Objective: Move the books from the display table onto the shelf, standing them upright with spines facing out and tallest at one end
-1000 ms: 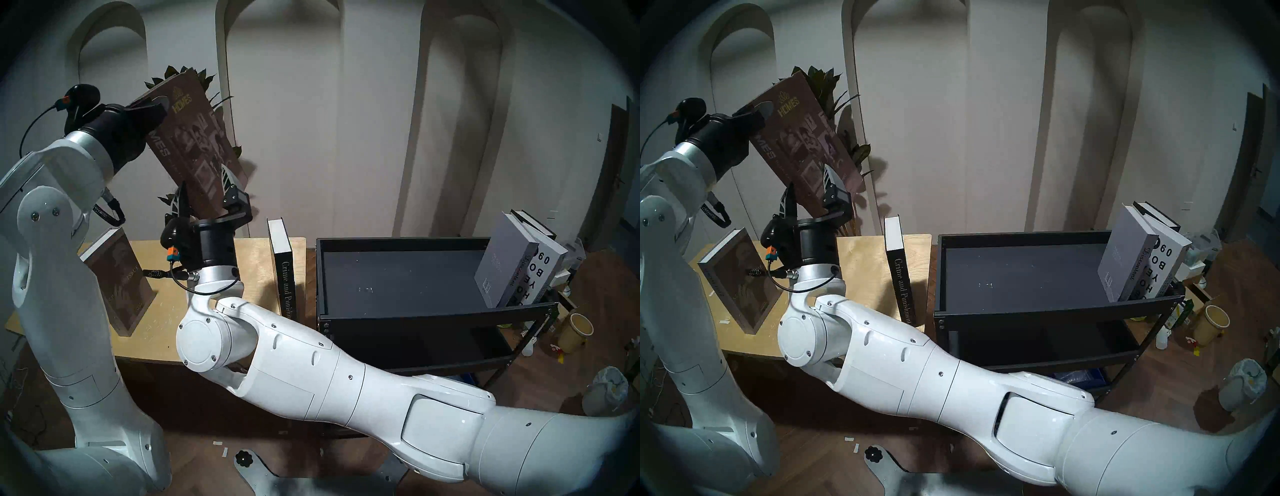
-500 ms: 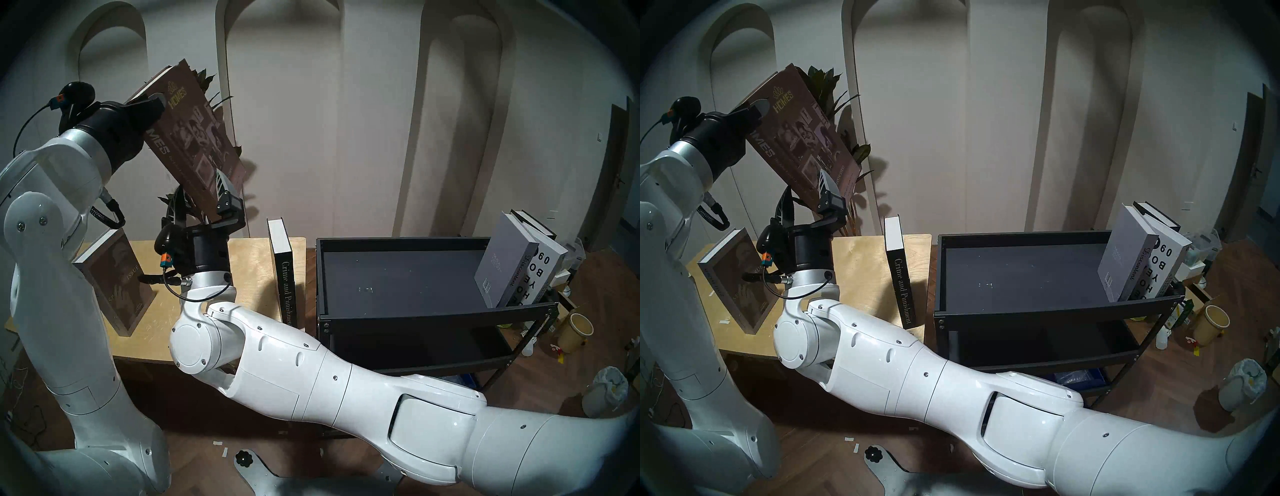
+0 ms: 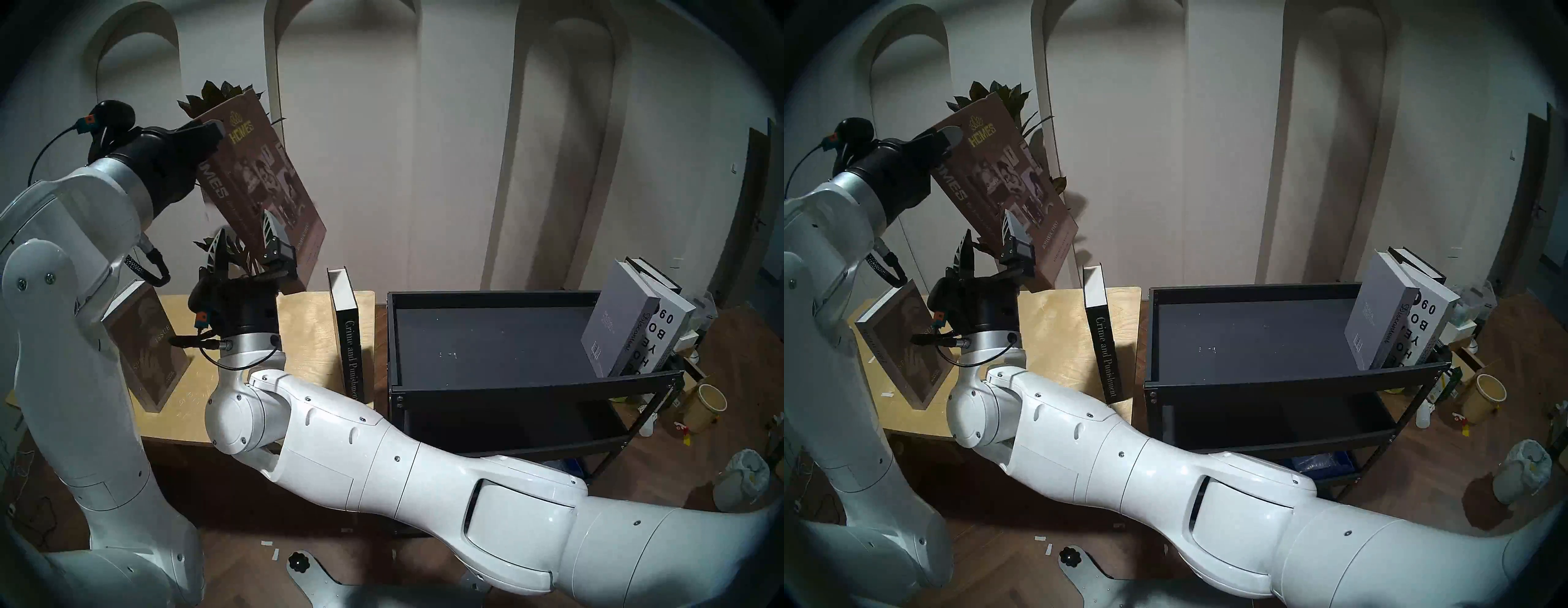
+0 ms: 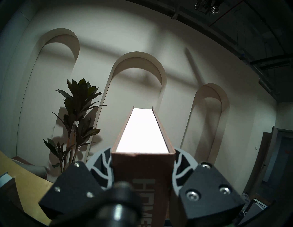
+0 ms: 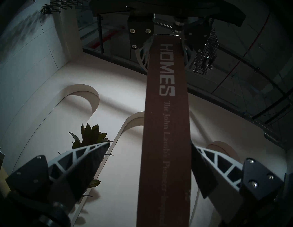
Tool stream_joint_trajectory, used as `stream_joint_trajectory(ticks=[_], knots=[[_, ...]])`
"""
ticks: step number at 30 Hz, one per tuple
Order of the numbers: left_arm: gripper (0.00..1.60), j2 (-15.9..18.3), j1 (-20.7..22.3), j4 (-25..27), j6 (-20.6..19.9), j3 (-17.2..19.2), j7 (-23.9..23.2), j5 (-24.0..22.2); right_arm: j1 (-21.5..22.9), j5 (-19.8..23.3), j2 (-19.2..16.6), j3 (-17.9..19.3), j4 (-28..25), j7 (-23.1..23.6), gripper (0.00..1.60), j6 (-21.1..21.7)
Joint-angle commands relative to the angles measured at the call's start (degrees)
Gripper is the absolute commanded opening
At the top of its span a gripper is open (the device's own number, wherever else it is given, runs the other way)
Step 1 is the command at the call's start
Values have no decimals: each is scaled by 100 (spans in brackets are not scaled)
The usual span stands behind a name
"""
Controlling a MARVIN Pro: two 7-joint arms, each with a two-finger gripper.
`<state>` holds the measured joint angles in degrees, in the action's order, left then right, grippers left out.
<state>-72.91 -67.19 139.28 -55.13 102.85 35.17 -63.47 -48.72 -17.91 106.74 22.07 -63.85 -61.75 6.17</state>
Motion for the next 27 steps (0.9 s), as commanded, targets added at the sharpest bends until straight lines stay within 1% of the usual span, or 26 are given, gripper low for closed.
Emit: stream_joint_trajectory(ticks=[1, 2, 3, 4, 5, 8, 10, 11, 12, 13, 14, 16, 19, 20, 21, 22, 23, 25, 26, 27], knots=[[0, -20, 6, 72, 13, 1, 402, -338, 234, -53, 298, 133, 2, -185, 109, -78], [0, -34, 7, 72, 13, 37, 570, -448, 239, -55, 310, 165, 26, -244, 0, -98], [0, -34, 7, 72, 13, 37, 570, -448, 239, -55, 310, 165, 26, -244, 0, -98], [0, -73, -3, 72, 13, 52, 742, -557, 246, -53, 342, 200, 29, -321, 0, -103], [0, -80, 4, 72, 13, 75, 807, -618, 250, -54, 338, 213, 34, -344, 0, -113], [0, -141, 121, 72, 13, 147, 990, -836, 241, -50, 350, 244, 18, -417, 0, -118], [0, -201, 263, 72, 38, 183, 1006, -1008, 234, -60, 345, 246, -18, -454, 0, -113], [101, -160, 327, 72, 58, 205, 1004, -1102, 257, -75, 305, 246, -14, -453, 0, -132], [160, -209, 490, 72, 164, 221, 908, -1241, 264, -83, 284, 247, -11, -457, 0, -137], [160, -271, 617, 72, 248, 226, 813, -1348, 263, -86, 271, 246, -7, -458, 0, -138], [160, -271, 617, 72, 248, 226, 813, -1348, 263, -86, 271, 246, -7, -458, 0, -138], [160, -215, 744, 72, 393, 285, 672, -1587, 244, -78, 281, 257, -10, -494, 0, -134], [160, -180, 882, 72, 518, 357, 494, -1766, 239, -74, 278, 255, -10, -506, 0, -135], [160, -165, 993, 72, 543, 372, 423, -1834, 241, -75, 279, 255, -15, -516, 0, -134], [160, -148, 979, 72, 589, 408, 365, -1894, 245, -73, 274, 262, -18, -526, 0, -136], [160, -166, 1124, 72, 637, 444, 298, -1967, 247, -71, 272, 269, -21, -537, 0, -135], [160, -153, 1074, 72, 685, 498, 231, -2015, 248, -68, 268, 275, -22, -547, 0, -135], [160, -107, 1242, 72, 741, 589, 107, -2095, 243, -61, 271, 283, -31, -566, 0, -133], [160, -50, 1215, 72, 764, 644, 31, -2122, 249, -60, 254, 298, -33, -578, 0, -137], [160, -26, 1301, 72, 775, 680, -3, -2148, 254, -60, 241, 310, -36, -587, 0, -139]])
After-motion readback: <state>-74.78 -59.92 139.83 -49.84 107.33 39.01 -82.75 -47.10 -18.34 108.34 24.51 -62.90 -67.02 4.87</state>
